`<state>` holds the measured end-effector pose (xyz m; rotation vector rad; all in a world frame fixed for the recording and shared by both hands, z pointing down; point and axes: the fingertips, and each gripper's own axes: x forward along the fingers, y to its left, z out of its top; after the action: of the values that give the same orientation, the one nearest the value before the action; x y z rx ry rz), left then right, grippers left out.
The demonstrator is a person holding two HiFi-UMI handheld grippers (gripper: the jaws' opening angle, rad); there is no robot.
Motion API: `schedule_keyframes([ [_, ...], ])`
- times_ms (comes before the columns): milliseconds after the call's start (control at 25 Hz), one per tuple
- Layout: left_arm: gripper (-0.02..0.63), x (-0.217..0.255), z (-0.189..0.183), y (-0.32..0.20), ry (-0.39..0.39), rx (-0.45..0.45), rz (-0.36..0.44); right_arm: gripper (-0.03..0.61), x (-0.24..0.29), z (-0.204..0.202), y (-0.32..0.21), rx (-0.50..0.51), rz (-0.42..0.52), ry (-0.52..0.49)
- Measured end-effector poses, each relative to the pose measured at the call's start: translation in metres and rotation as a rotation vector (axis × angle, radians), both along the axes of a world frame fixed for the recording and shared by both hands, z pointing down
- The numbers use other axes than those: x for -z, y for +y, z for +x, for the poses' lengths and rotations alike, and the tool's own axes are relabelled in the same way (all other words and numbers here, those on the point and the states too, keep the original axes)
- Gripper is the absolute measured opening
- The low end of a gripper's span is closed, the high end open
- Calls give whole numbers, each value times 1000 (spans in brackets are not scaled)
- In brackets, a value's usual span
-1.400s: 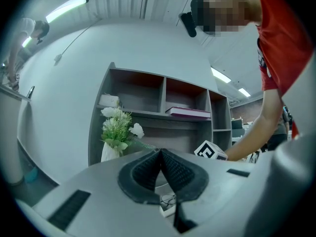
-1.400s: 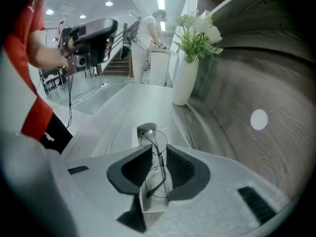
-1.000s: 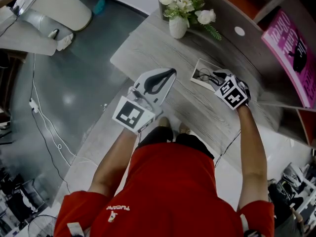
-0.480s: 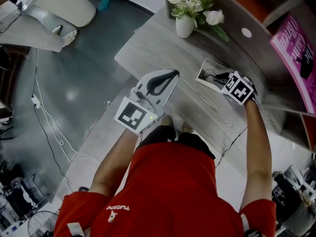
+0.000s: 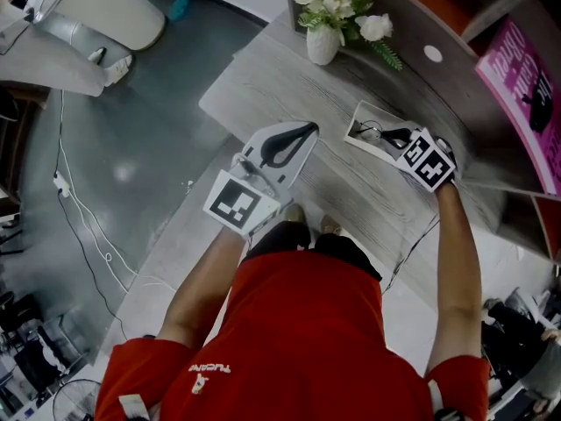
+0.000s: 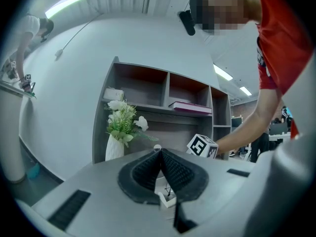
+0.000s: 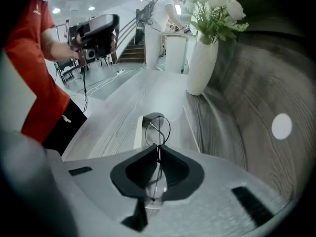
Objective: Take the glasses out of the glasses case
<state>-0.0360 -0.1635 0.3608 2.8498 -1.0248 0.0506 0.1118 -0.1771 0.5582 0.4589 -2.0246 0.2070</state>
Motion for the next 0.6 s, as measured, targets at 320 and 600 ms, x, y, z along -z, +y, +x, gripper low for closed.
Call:
schedule_keyframes([
  [320, 11, 2, 6, 3, 0, -19, 8, 26, 26, -4, 2, 26, 158, 38],
  [600, 9, 3, 11, 8, -2, -34, 9, 26, 66, -7, 0, -22, 297, -16],
])
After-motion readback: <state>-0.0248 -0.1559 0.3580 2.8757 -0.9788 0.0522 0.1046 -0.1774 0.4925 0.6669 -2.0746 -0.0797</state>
